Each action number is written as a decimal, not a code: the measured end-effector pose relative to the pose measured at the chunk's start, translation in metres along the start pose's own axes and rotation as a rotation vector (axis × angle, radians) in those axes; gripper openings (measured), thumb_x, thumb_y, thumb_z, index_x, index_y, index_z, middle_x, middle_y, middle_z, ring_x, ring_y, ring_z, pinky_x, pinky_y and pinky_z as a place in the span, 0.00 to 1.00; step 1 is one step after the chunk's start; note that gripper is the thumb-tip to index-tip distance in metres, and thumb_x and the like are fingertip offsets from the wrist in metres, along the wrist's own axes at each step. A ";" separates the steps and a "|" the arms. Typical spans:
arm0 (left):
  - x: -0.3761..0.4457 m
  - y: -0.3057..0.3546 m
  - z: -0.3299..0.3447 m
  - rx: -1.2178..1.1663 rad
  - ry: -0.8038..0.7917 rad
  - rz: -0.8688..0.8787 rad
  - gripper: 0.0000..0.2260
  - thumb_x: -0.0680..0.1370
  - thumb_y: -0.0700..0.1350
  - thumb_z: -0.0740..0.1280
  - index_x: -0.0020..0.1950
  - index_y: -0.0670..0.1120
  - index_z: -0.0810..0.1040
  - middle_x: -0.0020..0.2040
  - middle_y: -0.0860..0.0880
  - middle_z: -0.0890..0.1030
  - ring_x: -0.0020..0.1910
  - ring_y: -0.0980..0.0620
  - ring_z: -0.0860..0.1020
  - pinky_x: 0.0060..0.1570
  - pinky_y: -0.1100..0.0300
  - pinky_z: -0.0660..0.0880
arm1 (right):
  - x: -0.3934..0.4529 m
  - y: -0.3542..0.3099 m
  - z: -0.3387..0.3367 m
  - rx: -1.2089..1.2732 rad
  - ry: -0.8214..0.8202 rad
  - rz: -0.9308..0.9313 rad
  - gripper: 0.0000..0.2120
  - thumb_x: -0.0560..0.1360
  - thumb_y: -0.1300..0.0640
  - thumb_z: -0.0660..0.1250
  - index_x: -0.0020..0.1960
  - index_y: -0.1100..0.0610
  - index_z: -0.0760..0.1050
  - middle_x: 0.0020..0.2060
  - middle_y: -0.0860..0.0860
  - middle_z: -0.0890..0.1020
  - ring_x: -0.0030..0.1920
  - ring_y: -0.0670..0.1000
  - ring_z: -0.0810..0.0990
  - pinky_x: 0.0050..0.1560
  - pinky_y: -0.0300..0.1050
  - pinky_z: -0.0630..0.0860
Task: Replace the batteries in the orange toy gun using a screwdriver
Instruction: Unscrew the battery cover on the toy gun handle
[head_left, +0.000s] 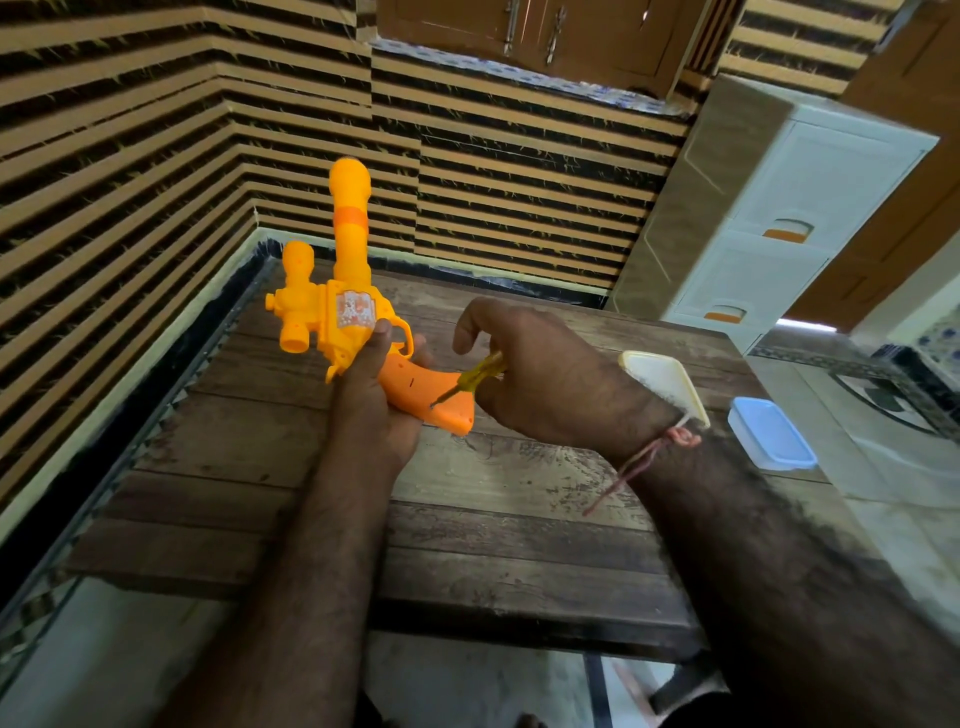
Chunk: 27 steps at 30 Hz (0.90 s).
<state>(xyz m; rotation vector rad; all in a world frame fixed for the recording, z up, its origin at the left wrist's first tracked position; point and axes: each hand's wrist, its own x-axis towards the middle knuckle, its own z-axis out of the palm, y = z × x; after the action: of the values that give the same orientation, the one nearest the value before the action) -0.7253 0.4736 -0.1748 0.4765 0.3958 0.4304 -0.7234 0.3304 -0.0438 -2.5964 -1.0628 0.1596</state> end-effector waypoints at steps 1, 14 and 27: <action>-0.001 0.001 0.000 -0.006 0.002 0.002 0.22 0.76 0.45 0.71 0.70 0.50 0.71 0.66 0.40 0.76 0.59 0.43 0.80 0.61 0.36 0.73 | 0.000 0.000 0.000 0.000 -0.003 0.006 0.16 0.74 0.59 0.69 0.60 0.49 0.71 0.52 0.50 0.76 0.51 0.51 0.76 0.46 0.44 0.77; -0.003 0.001 0.000 0.024 0.030 -0.018 0.21 0.77 0.46 0.70 0.69 0.51 0.71 0.66 0.39 0.77 0.54 0.46 0.80 0.64 0.36 0.71 | 0.001 -0.002 0.000 0.067 0.016 -0.030 0.19 0.73 0.61 0.70 0.61 0.50 0.69 0.46 0.49 0.74 0.43 0.49 0.74 0.38 0.43 0.75; -0.003 0.001 0.003 -0.004 0.032 -0.028 0.23 0.78 0.46 0.70 0.72 0.50 0.69 0.61 0.40 0.79 0.53 0.45 0.81 0.64 0.36 0.71 | 0.004 0.005 0.005 0.155 0.106 -0.038 0.18 0.71 0.67 0.67 0.55 0.49 0.70 0.45 0.48 0.74 0.42 0.48 0.73 0.36 0.42 0.71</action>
<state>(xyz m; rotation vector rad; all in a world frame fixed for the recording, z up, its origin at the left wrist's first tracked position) -0.7270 0.4714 -0.1712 0.4604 0.4320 0.4121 -0.7178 0.3312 -0.0506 -2.4165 -1.0196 0.0902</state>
